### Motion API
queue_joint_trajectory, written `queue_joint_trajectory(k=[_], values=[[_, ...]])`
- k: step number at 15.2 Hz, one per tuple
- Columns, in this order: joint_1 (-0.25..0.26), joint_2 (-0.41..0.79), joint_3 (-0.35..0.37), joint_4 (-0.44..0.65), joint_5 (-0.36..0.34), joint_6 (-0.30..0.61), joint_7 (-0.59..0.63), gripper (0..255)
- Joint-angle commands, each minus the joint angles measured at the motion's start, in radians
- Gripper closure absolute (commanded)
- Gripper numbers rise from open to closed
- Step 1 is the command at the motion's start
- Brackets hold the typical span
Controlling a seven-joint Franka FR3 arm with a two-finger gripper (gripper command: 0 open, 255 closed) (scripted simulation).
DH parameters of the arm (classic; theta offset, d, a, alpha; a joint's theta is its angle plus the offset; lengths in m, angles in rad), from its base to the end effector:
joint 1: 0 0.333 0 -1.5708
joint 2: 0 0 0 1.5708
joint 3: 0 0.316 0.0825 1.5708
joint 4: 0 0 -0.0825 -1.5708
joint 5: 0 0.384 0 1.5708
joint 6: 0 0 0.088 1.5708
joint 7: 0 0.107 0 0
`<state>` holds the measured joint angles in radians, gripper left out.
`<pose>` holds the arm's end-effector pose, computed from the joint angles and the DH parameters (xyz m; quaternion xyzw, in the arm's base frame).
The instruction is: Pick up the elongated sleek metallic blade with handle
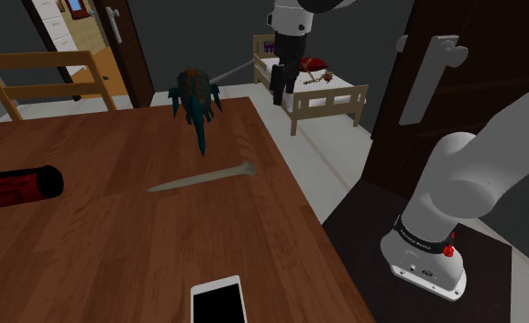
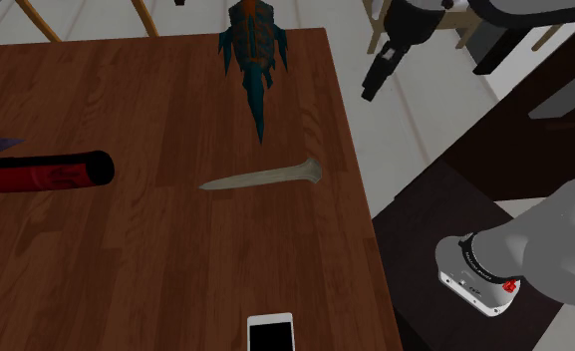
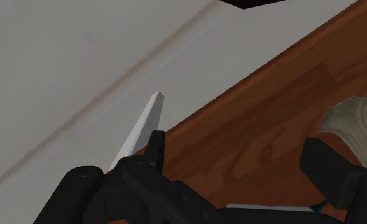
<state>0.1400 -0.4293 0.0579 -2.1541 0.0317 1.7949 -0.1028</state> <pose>0.4214 0.0909 0.5763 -0.9889 -0.1446 -0.0346 0.0051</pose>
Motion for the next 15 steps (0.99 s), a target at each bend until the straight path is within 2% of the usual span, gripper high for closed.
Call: queue_joint_trajectory(k=[1, 15], values=[[0.024, 0.064, 0.016, 0.035, 0.006, 0.022, -0.034, 0], [0.175, 0.416, 0.155, 0.278, 0.002, 0.073, -0.229, 0]])
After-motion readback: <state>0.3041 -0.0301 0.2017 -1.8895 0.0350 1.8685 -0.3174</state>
